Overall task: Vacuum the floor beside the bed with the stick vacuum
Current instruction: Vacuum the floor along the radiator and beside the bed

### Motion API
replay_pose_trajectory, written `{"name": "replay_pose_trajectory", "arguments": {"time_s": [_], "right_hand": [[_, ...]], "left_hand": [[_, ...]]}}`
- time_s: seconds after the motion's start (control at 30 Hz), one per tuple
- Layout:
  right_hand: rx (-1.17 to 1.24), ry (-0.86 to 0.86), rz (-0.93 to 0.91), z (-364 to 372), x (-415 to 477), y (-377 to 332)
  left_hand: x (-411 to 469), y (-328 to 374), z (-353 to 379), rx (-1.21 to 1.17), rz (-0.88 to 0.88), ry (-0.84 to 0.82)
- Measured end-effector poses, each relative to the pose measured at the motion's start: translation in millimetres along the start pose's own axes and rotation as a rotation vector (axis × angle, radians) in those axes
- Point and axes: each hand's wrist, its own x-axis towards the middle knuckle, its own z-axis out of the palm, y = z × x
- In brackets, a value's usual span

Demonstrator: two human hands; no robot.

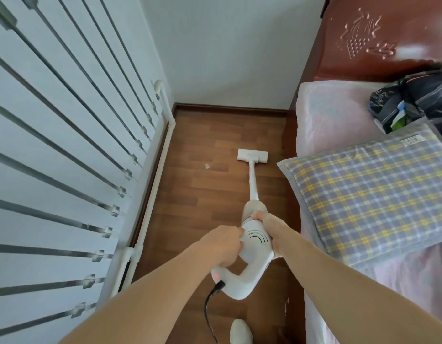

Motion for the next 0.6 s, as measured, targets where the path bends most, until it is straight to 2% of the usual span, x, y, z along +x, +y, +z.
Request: {"name": "replay_pose_trajectory", "arguments": {"time_s": [0.33,0.6], "right_hand": [[0.049,0.001,0.068,25.9,-58.8,76.6],[0.044,-0.015,0.041,37.5,-63.8,56.2]], "left_hand": [[-79.8,-14.7,40.2,0.000,0.016,-0.047],[-74.5,-25.2,23.9,0.054,0.031,-0.015]]}}
